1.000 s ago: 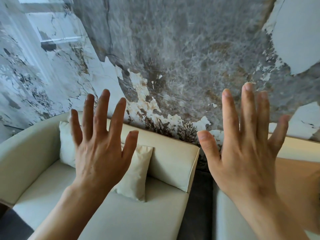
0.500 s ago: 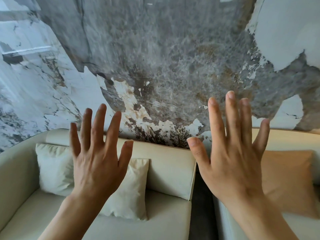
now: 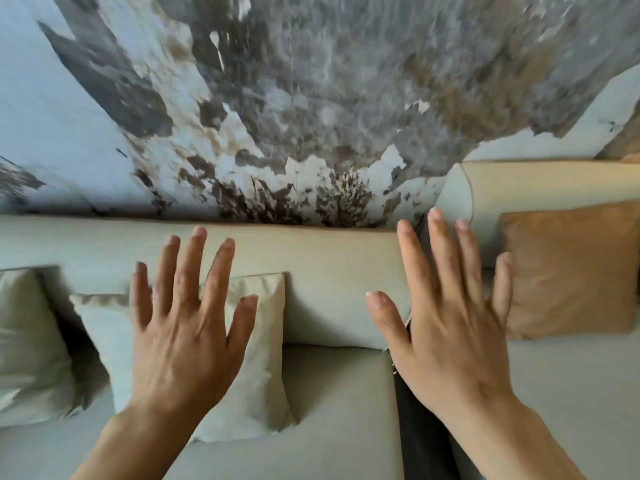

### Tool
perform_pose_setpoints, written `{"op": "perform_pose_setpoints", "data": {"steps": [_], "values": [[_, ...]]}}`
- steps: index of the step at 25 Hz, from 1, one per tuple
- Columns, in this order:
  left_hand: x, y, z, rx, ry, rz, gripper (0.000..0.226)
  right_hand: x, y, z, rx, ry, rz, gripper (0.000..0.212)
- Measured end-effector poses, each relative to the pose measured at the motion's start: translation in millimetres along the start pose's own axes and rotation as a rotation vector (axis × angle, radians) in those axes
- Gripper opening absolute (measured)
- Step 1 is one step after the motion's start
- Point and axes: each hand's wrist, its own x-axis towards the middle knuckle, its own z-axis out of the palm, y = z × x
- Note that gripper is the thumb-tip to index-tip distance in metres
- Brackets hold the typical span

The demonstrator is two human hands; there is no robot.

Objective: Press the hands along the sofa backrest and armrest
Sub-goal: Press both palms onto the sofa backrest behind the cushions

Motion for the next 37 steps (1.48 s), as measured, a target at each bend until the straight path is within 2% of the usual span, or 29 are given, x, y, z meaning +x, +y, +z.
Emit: {"op": "perform_pose_setpoints", "data": {"steps": [6,15,19,26,37], "values": [[-7,-16,135,0.009,-0.16,-0.023,0.066,-7,10,151,-0.017,-0.16,0.011,0.072],[38,-38,244,0.036,-0.172,-0.014,0.068,25,12,282,0.002,-0.131,0.023,0.071],[47,-45,275,0.037,-0.136,0.005,0.07,38,9,319,-0.016,-0.049,0.007,0.07],[56,-57,310,0.087,0.04,0.084,0.068,47,11,355,-0.097,0.172,-0.013,0.067],[119,-50,345,0.122,0.097,0.005,0.066,127,23,390,-0.067,0.175,-0.047,0.067]]}}
